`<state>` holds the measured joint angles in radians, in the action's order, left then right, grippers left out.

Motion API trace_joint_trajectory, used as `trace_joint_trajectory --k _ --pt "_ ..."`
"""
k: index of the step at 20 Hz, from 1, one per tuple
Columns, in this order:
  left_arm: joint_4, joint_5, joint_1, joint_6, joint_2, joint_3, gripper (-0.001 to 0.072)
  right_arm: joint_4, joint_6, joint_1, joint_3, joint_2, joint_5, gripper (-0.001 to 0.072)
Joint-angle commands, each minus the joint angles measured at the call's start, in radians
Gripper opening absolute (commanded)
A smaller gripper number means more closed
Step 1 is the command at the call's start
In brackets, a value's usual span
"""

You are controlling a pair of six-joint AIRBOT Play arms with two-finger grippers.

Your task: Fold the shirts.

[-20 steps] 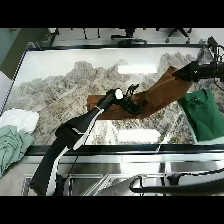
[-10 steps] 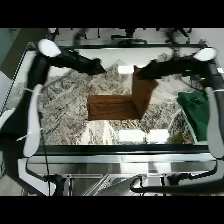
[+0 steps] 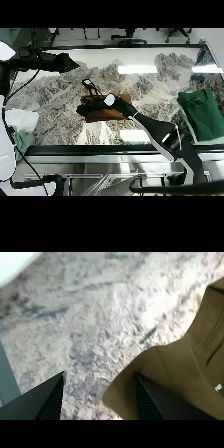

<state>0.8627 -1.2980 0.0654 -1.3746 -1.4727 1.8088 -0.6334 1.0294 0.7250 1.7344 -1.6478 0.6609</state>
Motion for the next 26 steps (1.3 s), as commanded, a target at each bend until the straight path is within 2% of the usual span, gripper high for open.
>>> trace_joint_trajectory --k 1,4,7,10,11,12,18,26 --pt "0.000 -0.009 -0.010 0.016 0.017 -0.006 0.0015 -0.066 0.086 -0.053 0.001 0.005 0.086 0.0481" --pt "0.001 -0.011 -0.010 0.016 0.017 0.042 0.0016 -0.066 0.090 -0.226 0.001 0.135 0.251 0.0482" --pt "0.000 -0.040 -0.010 0.016 0.017 0.089 0.0015 -0.070 0.161 -0.456 0.001 0.253 0.414 0.0482" --pt "0.000 -0.058 -0.010 0.016 0.017 0.088 0.0015 -0.148 0.250 -0.658 -0.008 0.273 0.566 0.0493" --pt "0.001 -0.062 -0.010 0.016 0.017 0.081 0.0015 -0.172 0.265 -0.698 -0.030 0.264 0.597 0.0593" --pt "0.000 -0.063 -0.007 0.016 0.017 0.071 0.0015 -0.175 0.269 -0.718 -0.057 0.253 0.613 0.0667" --pt "0.000 -0.062 0.000 0.016 0.017 0.010 0.0015 -0.167 0.256 -0.655 -0.145 0.114 0.619 0.0667" --pt "0.001 -0.061 0.000 0.023 0.017 0.010 0.0016 -0.084 0.212 -0.524 -0.145 -0.020 0.524 0.0660"
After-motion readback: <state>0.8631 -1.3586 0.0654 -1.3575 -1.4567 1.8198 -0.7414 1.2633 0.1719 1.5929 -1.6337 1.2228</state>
